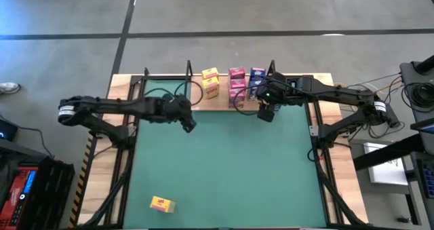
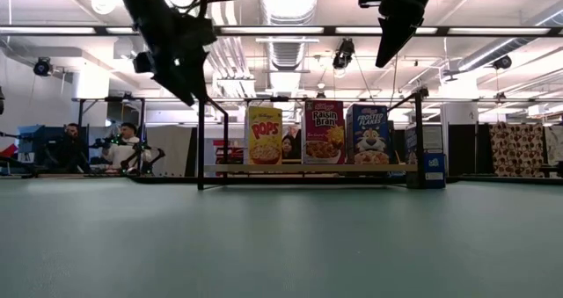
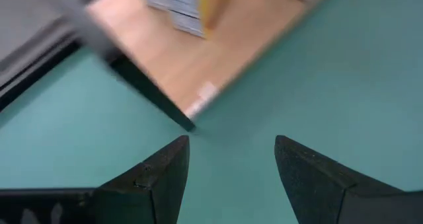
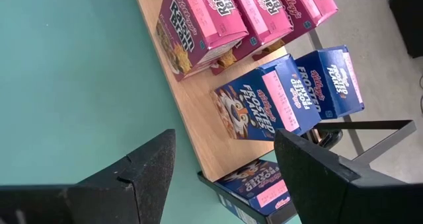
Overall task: Stack cereal on shelf
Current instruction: Adjust the shelf
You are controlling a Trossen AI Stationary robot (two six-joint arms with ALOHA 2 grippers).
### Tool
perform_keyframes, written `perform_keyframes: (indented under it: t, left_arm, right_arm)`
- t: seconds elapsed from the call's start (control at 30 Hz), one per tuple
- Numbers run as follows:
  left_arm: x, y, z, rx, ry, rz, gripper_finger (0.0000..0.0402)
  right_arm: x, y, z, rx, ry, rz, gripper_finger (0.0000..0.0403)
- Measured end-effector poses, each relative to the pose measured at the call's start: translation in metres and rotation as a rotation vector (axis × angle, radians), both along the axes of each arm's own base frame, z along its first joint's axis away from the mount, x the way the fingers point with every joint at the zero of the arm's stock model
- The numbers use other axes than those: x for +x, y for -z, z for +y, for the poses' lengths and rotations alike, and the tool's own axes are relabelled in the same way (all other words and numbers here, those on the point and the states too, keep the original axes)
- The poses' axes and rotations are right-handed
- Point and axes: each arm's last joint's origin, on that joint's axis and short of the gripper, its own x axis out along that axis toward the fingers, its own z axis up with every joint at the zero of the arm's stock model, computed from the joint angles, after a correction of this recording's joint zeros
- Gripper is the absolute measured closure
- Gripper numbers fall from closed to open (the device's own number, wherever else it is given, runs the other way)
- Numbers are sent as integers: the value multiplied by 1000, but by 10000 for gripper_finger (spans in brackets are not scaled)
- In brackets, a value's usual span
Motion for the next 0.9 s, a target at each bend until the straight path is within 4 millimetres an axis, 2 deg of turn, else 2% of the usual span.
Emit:
perform_keyframes:
  t: [0.27,0.43,0.67,0.9]
  left_arm:
    - [6,36,-7,88,-249,-126,196]
    - [8,64,-8,99,-349,-129,196]
    - [15,85,-9,168,-426,-116,194]
    - [24,102,-9,257,-448,-106,174]
  right_arm:
    - [0,0,0,0,1,-1,158]
    - [0,0,0,0,1,0,158]
    - [0,0,0,0,0,0,158]
    - [0,0,0,0,1,-1,158]
